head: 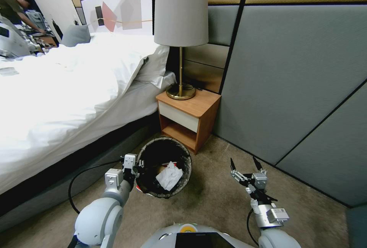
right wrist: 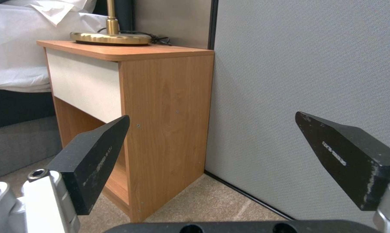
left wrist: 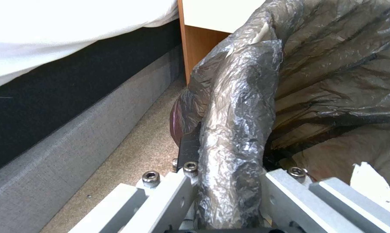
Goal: Pick up the trash bin, then pick up the garbage from the floor and place it into the trash bin.
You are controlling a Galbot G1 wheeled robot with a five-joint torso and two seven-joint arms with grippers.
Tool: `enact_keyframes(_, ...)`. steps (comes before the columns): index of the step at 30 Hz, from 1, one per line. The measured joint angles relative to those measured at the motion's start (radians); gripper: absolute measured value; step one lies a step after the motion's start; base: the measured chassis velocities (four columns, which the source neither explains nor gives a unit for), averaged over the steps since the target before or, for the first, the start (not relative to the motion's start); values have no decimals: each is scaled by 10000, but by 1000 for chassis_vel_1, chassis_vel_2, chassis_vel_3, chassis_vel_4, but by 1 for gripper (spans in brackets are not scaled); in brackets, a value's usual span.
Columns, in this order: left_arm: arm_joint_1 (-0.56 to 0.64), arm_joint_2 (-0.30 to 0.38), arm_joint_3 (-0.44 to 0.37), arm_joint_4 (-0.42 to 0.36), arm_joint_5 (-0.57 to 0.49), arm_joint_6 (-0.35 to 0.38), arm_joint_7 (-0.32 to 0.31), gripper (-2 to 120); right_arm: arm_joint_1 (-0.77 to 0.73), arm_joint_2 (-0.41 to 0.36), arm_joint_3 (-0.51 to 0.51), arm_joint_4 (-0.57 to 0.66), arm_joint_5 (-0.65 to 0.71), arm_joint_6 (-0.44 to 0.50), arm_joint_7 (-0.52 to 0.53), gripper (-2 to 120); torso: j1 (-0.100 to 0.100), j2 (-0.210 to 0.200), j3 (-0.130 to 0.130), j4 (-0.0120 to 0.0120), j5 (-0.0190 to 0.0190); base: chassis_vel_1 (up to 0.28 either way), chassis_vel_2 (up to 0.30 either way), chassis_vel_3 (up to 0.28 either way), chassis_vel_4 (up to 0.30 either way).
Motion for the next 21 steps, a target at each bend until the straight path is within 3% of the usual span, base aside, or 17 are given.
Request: enact_keyframes(21,77,-46,19,-83,89,18,7,1,-2,-61,58,9,82,10,35,100,0,0,0,3,0,52,48,51,56)
